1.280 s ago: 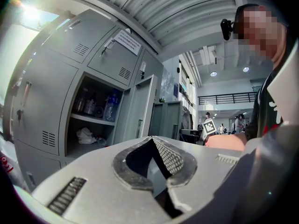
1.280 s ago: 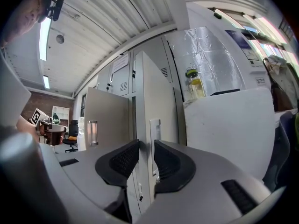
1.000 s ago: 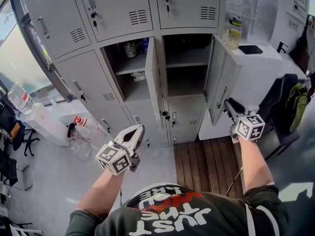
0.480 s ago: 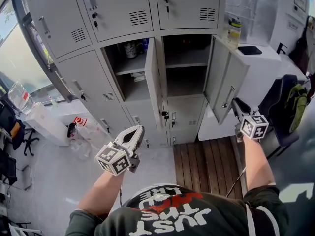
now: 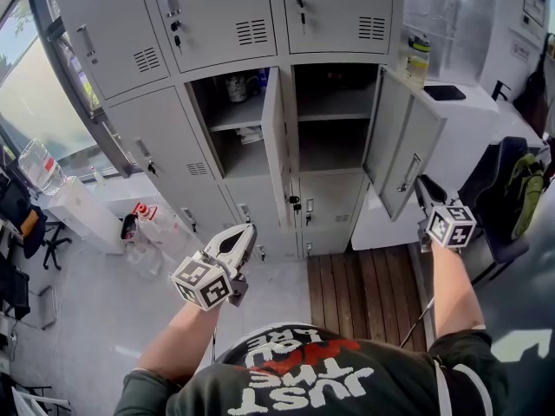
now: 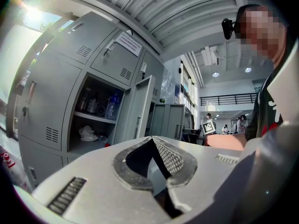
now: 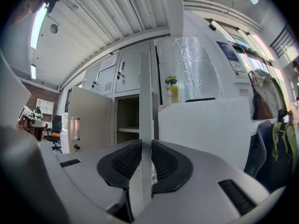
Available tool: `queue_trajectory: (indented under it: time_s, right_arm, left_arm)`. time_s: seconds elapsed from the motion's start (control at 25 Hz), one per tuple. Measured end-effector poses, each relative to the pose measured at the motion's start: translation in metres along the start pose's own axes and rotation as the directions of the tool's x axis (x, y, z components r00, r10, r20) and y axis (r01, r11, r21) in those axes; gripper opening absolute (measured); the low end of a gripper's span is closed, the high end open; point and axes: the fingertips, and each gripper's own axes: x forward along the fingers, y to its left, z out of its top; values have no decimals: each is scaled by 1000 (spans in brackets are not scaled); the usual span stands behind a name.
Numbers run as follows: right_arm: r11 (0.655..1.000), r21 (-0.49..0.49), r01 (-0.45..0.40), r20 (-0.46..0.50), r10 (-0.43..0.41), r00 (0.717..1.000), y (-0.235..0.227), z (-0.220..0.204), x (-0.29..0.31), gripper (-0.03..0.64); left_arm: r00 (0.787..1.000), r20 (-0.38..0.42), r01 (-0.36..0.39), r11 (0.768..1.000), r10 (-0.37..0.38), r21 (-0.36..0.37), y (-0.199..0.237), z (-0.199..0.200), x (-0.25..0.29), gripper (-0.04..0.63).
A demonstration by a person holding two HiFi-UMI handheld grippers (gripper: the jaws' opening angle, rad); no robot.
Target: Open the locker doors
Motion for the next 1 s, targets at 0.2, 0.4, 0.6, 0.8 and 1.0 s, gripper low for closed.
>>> queue_trajectory:
  time_s: [0.2,0.4,0.6,0.8,1.0]
  right_arm:
    - [999,3,44,8,-44,999,-2,-3,-12,87]
    - [1000,21,-4,25,3,1000,54,-7,-33,84]
    - [986,60,-153,-17,154,988,166,-30,-34,74]
    - [949,78,-306,-60,311,949,286,-48,-24,66]
    - [913,93,-398,-72,405,912,378,-53,-13,55]
  left_arm:
    - [1000,9,-12,1000,12,-11,4,-1,-11,2]
    - [1000,20,-8,1000,8,-9,13,0,-32,2]
    - [1000,26,-5,1000,5,6,27,5,-67,2]
    - [1000,23,-19,1000,19,9,47,7,-109,2]
    - [1000,10,-27,1000,27,3,67,6,-149,2]
